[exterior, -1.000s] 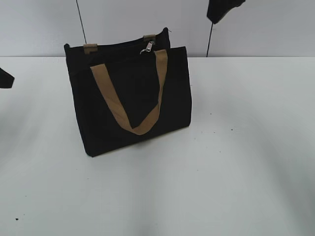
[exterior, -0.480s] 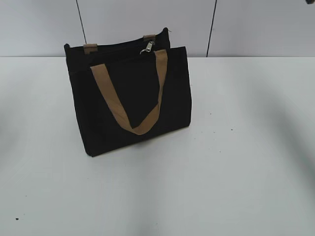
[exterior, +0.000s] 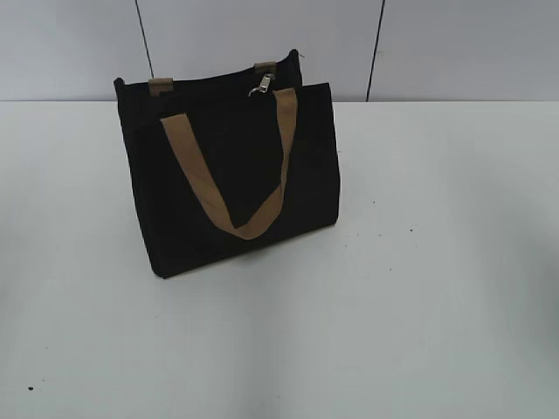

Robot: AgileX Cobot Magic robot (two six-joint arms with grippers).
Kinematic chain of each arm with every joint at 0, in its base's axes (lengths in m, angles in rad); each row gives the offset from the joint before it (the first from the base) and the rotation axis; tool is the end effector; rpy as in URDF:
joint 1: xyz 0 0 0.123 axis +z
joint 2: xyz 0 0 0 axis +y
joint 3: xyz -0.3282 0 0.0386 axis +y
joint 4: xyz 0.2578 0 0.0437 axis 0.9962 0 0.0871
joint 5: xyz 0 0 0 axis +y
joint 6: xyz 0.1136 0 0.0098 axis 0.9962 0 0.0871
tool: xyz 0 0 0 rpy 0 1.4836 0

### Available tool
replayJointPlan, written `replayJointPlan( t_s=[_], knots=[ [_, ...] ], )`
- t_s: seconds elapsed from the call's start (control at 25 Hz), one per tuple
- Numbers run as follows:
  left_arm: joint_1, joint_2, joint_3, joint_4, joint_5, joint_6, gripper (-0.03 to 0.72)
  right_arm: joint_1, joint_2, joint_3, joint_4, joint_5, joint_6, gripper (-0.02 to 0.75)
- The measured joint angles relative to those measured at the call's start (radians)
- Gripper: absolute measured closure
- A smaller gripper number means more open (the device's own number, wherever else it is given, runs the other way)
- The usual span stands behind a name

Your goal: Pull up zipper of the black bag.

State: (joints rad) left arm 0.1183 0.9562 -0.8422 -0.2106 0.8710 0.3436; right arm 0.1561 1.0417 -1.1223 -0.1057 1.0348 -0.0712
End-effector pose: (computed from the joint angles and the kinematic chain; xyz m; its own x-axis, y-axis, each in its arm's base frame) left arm 0.1753 0.0025 0.3402 -0.7565 0.1142 -0.6439 0.1422 0.9898 0.0084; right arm 0.1939 0.0200 0.4036 -0.7336 -0.2415 -0.6353 -0.1899 0.9703 -0.1496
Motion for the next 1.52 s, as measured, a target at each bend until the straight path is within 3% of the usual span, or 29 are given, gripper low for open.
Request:
replayJointPlan(
  t_s=[0.4,0.64,1.2,1.52],
  knots=[
    [0.000,-0.509,0.199,0.007,0.130,-0.063,0.230,0.000,-0.451,0.447,0.140,-0.023,-0.025,0.232],
    [0.000,-0.661,0.256,0.019,0.262,-0.067,0.230,0.000,-0.626,0.592,0.197,-0.024,-0.080,0.232],
    [0.000,-0.955,0.292,0.015,0.252,-0.070,0.230,0.000,-0.911,0.638,0.205,0.055,-0.108,0.232],
    [0.000,-0.964,0.308,0.015,0.215,-0.071,0.230,0.000,-1.048,0.638,0.205,0.062,-0.098,0.232]
  ],
)
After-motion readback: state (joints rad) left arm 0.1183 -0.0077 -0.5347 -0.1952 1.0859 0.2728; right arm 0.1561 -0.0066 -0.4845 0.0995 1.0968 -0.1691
